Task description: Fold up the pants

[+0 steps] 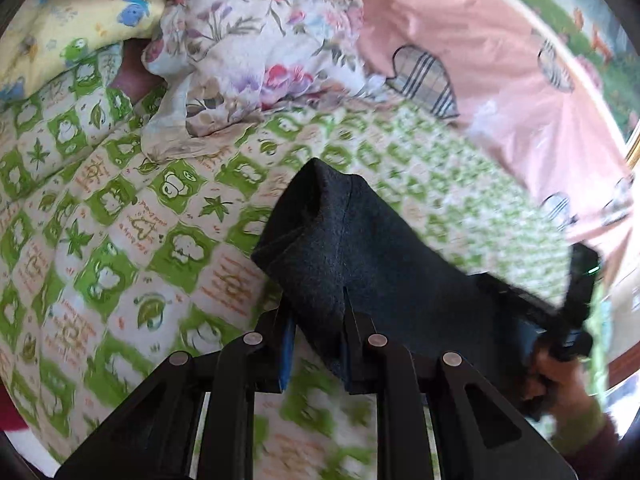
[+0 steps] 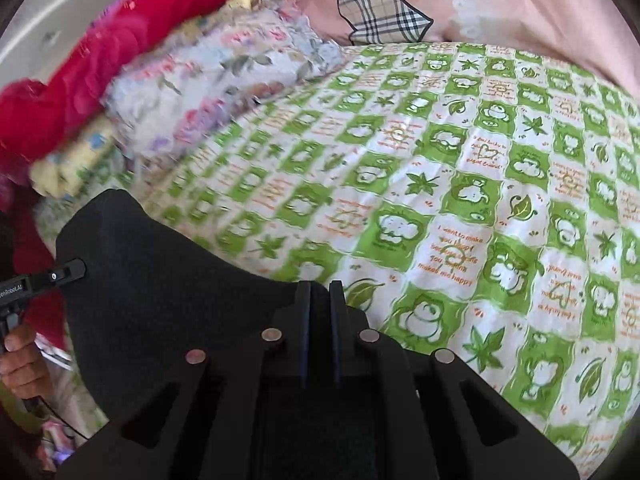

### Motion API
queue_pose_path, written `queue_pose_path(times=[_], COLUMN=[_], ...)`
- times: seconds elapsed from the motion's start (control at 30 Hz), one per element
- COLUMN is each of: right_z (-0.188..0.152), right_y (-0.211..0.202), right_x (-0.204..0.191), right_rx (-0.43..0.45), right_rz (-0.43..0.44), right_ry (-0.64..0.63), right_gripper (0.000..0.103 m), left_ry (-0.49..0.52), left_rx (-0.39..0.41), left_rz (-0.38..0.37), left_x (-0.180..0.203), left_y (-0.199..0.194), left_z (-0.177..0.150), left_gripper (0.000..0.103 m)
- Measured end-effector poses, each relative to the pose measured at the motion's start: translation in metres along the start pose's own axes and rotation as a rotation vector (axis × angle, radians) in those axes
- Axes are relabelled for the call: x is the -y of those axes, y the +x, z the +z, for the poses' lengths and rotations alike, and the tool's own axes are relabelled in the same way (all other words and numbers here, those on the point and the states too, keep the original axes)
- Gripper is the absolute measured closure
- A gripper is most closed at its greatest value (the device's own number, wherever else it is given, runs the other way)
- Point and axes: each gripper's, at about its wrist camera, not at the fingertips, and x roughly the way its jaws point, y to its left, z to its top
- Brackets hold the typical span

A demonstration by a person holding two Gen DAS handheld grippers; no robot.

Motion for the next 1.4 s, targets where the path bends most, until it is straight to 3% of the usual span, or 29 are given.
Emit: queue_pose_path(times=[0.17,0.2,0.23,0.37,0.5,0.77,1.13,1.23,1.4], right_z=[-0.001,0.000,0.000,-0.002,-0.020,-0.084,-0.170,-0.188,-0.215], right_y=[0.005,0.003,-0.001,-0.036,-0.087,-0.157,-0.229,-0.246,-0.269], right_x=[0.004,0.004,0.006,0.010,0.017,0.036,0.068,0.076,0.091], right_rx=[-0.027,-0.022,-0.016,0.033,0.094,0.147,0.204,0.223,0.256], right_rz=[-0.035,-0.039,-0.049,-0.061,-0.071,-0.130,-0.223,-0.254,-0.286], right_ry=[0.004,0.010,0.024,0.065,0.128,0.273,0.475,0.523,0.605], right_gripper=[0.090,0.081,0.073,0.070,0.069,0.069,0.068,0.060,0.058], left_ry=[0.075,0.084,0.087,0.097,0.098,0.205,0.448,0.513,0.630], left_rx=[-0.039,-0.039,-0.039,0.008,0.049,0.064,-0.043,-0.086,-0.140], left_rz=[0.088,0.100,0.106,0.153,0.168,0.059,-0.120,-0.171,-0.238], left_x=[-0.001,-0.003,-0.004,-0.009,-0.005,0.058,0.183,0.218,0.273], left_y=[0.032,0.032,0.030,0.004,-0.021,-0.035,-0.013,-0.005,0.005], left_z=[-0.008,-0.009,-0.009,-0.006,0.001,0.004,-0.021,-0.031,-0.051], left_gripper=[0.078,0.072,0.069,0.052,0.053,0.050,0.046,0.045,0.044])
